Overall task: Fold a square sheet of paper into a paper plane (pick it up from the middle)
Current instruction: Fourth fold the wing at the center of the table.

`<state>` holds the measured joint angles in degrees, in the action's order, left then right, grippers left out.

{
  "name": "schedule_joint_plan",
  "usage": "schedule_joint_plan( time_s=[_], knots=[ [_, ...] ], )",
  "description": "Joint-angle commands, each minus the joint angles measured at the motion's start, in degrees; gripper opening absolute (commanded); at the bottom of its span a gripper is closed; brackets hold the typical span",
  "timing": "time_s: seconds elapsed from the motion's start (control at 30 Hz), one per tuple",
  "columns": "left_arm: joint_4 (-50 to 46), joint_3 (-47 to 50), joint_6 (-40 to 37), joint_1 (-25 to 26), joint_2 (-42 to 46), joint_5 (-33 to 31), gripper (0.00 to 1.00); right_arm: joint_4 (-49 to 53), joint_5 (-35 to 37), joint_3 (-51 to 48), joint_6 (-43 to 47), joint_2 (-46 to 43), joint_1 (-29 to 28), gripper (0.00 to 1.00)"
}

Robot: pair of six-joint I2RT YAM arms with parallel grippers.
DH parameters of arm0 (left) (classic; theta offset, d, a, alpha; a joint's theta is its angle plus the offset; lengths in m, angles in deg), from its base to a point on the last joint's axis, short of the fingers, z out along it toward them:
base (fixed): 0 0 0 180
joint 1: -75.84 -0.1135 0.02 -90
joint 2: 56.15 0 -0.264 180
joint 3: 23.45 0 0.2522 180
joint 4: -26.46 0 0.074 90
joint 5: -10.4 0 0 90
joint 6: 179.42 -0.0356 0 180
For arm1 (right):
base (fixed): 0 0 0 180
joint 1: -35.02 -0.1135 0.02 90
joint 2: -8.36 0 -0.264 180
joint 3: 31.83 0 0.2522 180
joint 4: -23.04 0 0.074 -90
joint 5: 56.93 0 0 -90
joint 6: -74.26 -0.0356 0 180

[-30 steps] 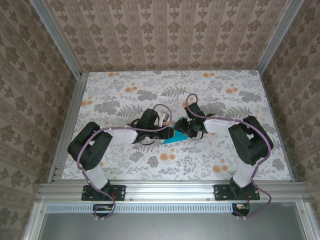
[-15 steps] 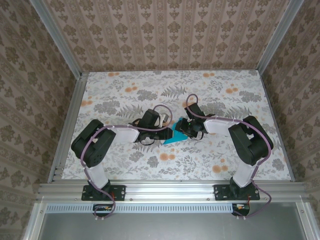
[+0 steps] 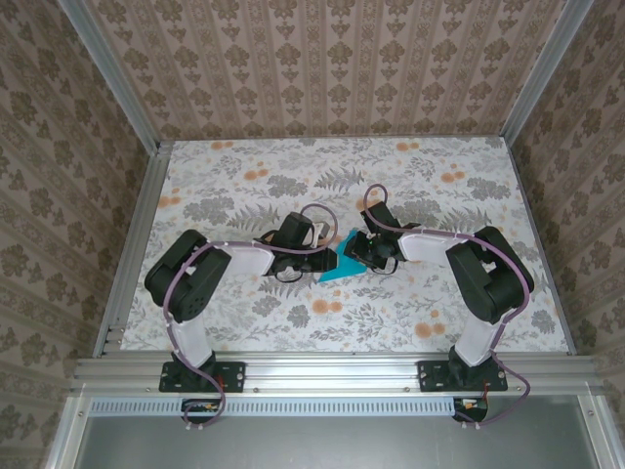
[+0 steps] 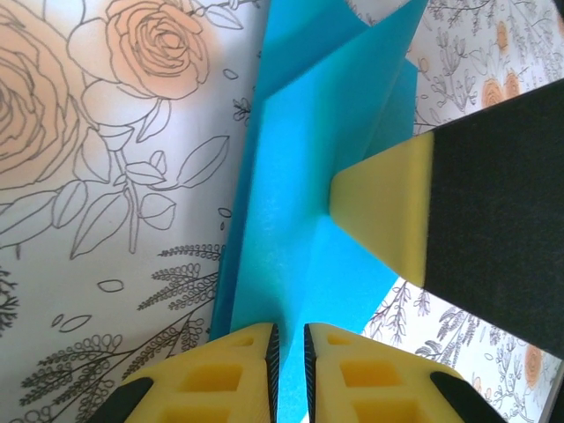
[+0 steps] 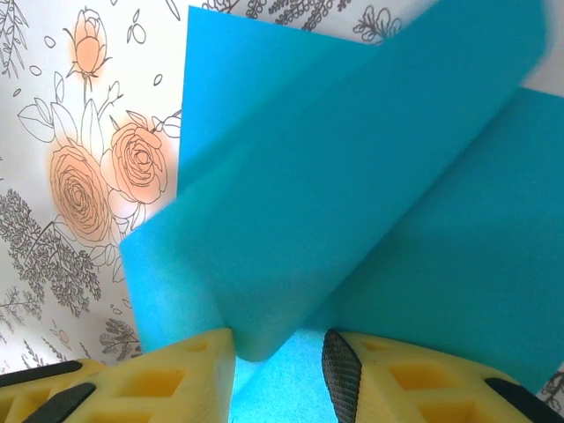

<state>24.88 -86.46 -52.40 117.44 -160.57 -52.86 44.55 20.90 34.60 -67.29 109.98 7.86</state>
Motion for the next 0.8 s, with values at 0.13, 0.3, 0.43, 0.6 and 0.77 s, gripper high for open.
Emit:
schedule_joint_plan(
  time_s=[0.13, 0.3, 0.43, 0.6, 0.77],
  knots=[
    [-0.23, -1.71, -1.26, -0.35, -2.10, 0.96, 0.18, 8.37, 6.77, -3.88, -1.07, 4.29, 0.30, 0.33],
    [-0.23, -1.77, -1.33, -0.38, -2.12, 1.29, 0.17, 8.42, 7.06, -4.15, -1.17, 4.29, 0.33, 0.30],
    [-0.19, -1.81, -1.37, -0.30, -2.19, 1.55, 0.17, 8.08, 7.07, -4.41, -1.23, 4.28, 0.32, 0.30],
    [-0.34, -1.97, -1.59, -0.38, -2.47, 2.22, 0.16, 6.94, 6.89, -5.02, -1.18, 3.44, 0.35, 0.29],
    [-0.76, -2.31, -1.86, -0.35, -3.04, 2.78, 0.16, 4.47, 4.87, -5.76, -0.47, 2.14, 0.53, 0.31]
  ],
)
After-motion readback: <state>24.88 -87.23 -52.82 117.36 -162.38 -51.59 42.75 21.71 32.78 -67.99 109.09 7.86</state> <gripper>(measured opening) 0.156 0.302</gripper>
